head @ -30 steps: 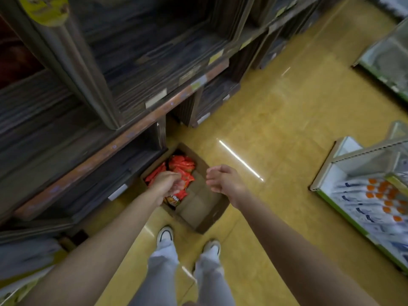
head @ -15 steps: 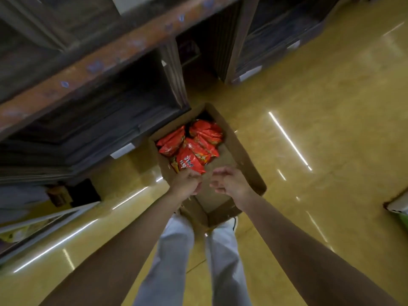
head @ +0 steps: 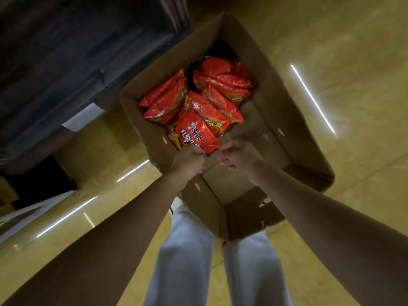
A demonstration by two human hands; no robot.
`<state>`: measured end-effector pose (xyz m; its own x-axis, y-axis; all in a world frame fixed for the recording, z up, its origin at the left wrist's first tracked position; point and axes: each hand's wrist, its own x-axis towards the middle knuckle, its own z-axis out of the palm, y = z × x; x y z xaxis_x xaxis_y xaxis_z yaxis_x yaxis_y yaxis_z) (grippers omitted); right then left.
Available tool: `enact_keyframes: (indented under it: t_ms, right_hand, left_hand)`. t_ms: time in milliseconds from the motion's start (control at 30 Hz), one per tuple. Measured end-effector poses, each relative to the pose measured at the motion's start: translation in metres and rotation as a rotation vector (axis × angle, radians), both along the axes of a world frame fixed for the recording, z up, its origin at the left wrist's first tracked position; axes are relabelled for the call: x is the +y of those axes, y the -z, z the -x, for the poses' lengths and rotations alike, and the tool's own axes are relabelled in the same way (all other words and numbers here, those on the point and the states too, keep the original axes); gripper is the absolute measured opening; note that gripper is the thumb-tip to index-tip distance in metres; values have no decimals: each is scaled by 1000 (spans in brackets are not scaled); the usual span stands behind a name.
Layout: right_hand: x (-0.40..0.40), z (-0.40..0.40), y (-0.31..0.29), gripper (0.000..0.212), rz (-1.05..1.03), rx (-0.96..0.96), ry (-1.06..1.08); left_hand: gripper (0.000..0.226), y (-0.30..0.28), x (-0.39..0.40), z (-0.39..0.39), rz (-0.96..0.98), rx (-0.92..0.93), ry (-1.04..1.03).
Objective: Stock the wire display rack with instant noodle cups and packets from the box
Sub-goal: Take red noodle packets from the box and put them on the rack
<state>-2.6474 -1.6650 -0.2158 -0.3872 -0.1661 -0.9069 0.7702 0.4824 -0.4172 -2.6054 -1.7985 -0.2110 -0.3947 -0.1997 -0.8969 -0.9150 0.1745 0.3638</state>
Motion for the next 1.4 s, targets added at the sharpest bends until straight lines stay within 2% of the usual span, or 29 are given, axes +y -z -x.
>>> enact_keyframes:
  t_ms: [100,267,367,467,533,600,667,833,967,1067,1233,1400]
  right_hand:
    - [-5,13,57,16,-133,127,-102]
    - [-22,38,105,51,-260,435,-296]
    - [-27,33,121,65,-267,407,-475]
    - [-40,14,139,88,-293,352,-563]
    - [-47,4,147,83,-302,373,-479]
    - [-52,-3,144,67,-311,405,-395]
    - [-55,-10,131,53,-325,433,-400]
    - [-59,-16,63,25,-246,582,-515]
    - [-46,-13,-12,28,-199,597,-584]
    - [-27,-7,-75,26,-210,586,-625]
    - [1,2,-192,21,-255,615,-716]
    - [14,12,-321,18,-263,725,-724]
  left_hand:
    - [10,37,-1,7,9,-9,150]
    - [7,71,-5,3,-7,-1,237]
    - [15,87,-14,-8,-27,-22,276]
    - [13,102,-29,-16,-17,-56,181]
    - [13,105,-34,-20,-20,-58,108]
    - [13,100,-37,-20,-28,-52,81]
    - [12,89,-39,-20,-28,-38,38]
    - [22,34,-40,-5,13,15,25]
    - [25,-28,-31,8,92,63,93]
    - [11,-86,-23,10,109,90,115]
    - [16,-209,-8,9,114,159,91]
    - [25,-341,9,13,144,276,36]
